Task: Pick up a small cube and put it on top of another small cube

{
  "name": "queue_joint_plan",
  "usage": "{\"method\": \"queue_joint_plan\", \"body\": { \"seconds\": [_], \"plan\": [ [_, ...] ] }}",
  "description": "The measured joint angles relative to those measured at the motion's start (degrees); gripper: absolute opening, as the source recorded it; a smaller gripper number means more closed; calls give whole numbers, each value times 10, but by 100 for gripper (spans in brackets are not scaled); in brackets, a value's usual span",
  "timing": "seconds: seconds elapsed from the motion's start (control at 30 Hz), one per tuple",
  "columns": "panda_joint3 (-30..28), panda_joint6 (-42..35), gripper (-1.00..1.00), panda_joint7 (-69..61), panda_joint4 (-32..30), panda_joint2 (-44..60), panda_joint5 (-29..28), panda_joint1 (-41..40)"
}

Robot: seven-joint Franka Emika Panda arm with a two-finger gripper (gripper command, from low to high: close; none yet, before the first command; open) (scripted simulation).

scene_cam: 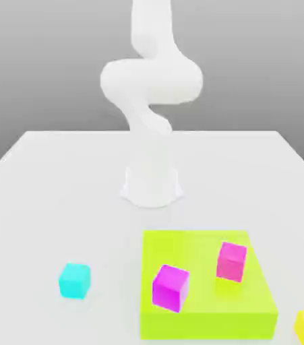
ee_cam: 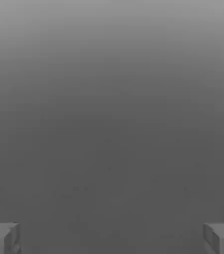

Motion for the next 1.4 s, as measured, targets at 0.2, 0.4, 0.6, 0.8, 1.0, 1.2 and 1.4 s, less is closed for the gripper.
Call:
{"method": "queue_joint_plan", "body": {
  "seconds": [0.2, 0.4, 0.6, 0.8, 1.0, 1.2, 1.4],
  "plan": [
    [-69, 40, 0, -142, -33, 69, 3, 45],
    [-136, 80, 0, -284, -65, 136, 12, 85],
    [-201, 119, 0, -431, -97, 204, 28, 122],
    [-262, 158, 0, -583, -129, 273, 50, 155],
    [-311, 196, 0, -743, -161, 346, 84, 177],
    [-339, 234, 0, -907, -192, 420, 123, 180],
    [-333, 273, 0, -1054, -224, 489, 139, 148]
  ]
}}
